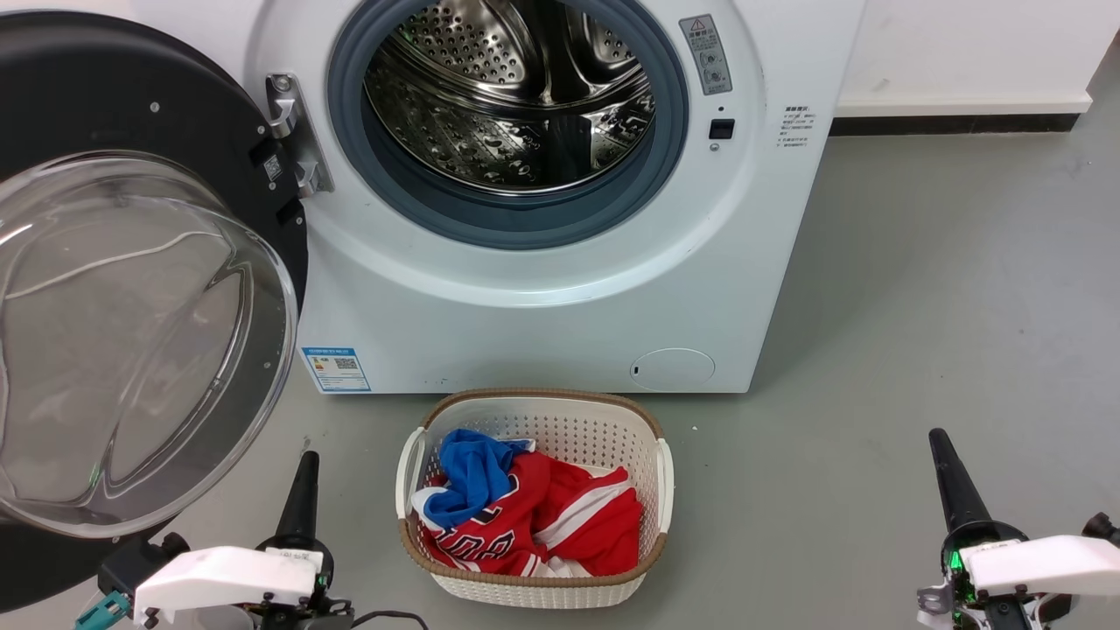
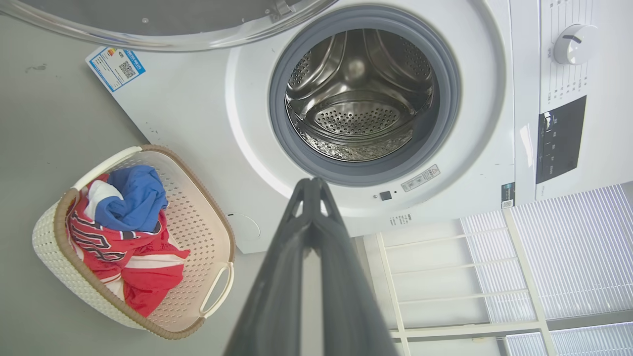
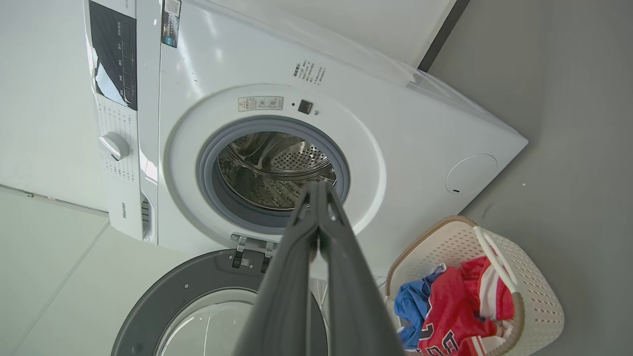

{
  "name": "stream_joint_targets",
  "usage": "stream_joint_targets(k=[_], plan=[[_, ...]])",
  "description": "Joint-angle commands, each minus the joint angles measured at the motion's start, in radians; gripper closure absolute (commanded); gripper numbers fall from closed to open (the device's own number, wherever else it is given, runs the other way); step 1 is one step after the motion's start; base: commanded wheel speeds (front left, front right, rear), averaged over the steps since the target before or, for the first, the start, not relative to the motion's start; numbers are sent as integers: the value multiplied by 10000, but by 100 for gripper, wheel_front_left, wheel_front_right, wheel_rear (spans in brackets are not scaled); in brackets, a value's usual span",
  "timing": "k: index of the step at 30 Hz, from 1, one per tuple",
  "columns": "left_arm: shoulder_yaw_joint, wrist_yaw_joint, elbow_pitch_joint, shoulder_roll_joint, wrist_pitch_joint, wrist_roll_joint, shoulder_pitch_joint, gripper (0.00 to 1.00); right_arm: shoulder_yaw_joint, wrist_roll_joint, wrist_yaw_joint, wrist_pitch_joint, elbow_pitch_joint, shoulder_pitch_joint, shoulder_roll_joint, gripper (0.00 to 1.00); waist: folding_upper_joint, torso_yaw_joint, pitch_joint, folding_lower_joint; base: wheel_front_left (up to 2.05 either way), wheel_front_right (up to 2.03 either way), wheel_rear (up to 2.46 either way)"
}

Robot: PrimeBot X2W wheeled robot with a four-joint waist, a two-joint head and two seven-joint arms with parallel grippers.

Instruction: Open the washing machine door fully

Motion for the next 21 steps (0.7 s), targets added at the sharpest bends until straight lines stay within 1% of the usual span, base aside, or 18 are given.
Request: stream_joint_targets(k=[1,21], plan=[[53,-41,-33,0,64,-208,-196,100,-18,206,1,33,-17,-215,-60,100,0,1,2,0,0,0,0],[173,-198,101,-4,515,-2044,-457,100,-123,1922,1,527,279,-572,-27,100,0,26,35,0,0,0,0]])
